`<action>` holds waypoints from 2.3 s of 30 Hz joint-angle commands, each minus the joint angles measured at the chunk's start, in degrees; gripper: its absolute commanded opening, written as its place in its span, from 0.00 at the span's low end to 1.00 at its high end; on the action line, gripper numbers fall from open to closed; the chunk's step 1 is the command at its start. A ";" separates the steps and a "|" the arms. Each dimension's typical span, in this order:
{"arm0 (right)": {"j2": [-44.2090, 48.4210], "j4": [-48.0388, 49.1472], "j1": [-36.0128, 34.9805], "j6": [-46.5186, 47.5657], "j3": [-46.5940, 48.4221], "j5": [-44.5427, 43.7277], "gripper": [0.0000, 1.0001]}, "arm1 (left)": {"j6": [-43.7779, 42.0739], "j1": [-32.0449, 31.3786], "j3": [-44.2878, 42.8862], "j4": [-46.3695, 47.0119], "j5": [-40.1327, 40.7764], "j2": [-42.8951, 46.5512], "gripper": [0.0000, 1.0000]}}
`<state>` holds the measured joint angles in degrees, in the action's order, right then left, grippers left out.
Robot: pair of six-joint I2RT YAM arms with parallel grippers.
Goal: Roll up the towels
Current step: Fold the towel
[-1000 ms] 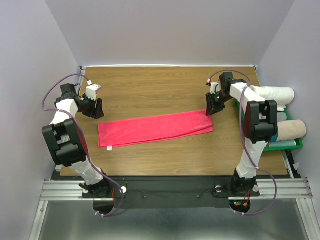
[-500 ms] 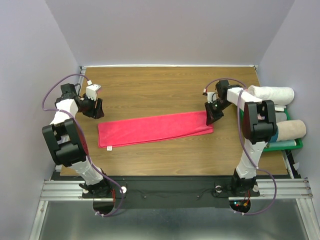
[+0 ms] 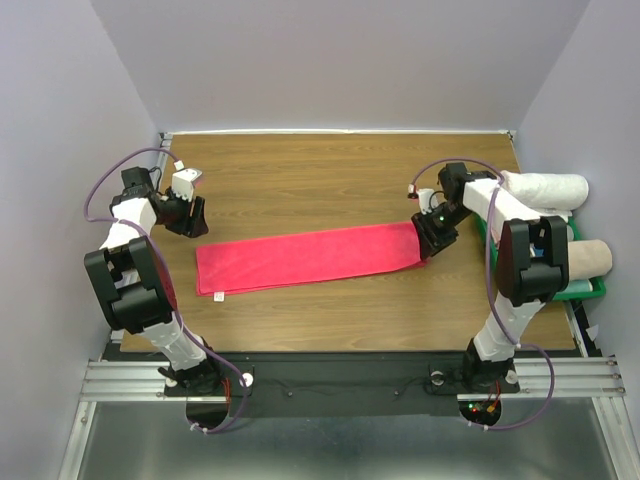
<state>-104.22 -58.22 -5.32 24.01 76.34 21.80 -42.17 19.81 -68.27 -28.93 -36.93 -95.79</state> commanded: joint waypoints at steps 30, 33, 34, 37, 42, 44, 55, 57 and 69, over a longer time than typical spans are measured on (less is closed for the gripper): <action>-10.31 4.60 -3.29 -1.16 0.67 1.40 0.34 | 14.40 -11.63 -5.09 3.18 13.28 -12.56 0.19; -7.85 3.20 -5.39 -0.37 -4.17 3.24 0.34 | 16.42 -13.82 -19.75 1.25 12.59 -23.45 0.18; -7.57 1.63 -7.75 -0.11 -4.79 4.55 0.35 | 16.68 -14.71 -24.32 0.29 12.32 -26.52 0.18; -6.79 1.09 -15.03 -1.07 -7.68 10.87 0.36 | 17.91 -17.86 -50.18 -4.37 10.75 -38.74 0.19; -5.29 0.74 -22.45 -1.60 -8.05 17.99 0.39 | 20.46 -19.64 -68.73 -8.25 6.35 -46.69 0.31; -2.66 -0.32 -22.36 -1.16 -6.73 19.59 0.39 | 20.29 -19.64 -63.17 -6.50 7.39 -43.28 0.36; 5.26 6.18 -17.28 -10.91 -5.23 4.14 0.40 | 13.26 -27.71 -15.79 10.19 11.34 -3.99 0.50; 4.30 6.01 -16.48 -11.09 -5.67 1.60 0.40 | 11.33 -31.05 -8.77 12.22 16.15 2.23 0.50; -4.23 6.45 -15.77 -10.30 -10.42 1.03 0.34 | 24.32 -73.04 7.45 16.88 23.38 15.02 0.64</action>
<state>-106.24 -53.65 -21.17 13.85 66.46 21.87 -25.19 -42.00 -62.19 -15.84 -17.23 -82.98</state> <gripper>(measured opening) 0.347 0.636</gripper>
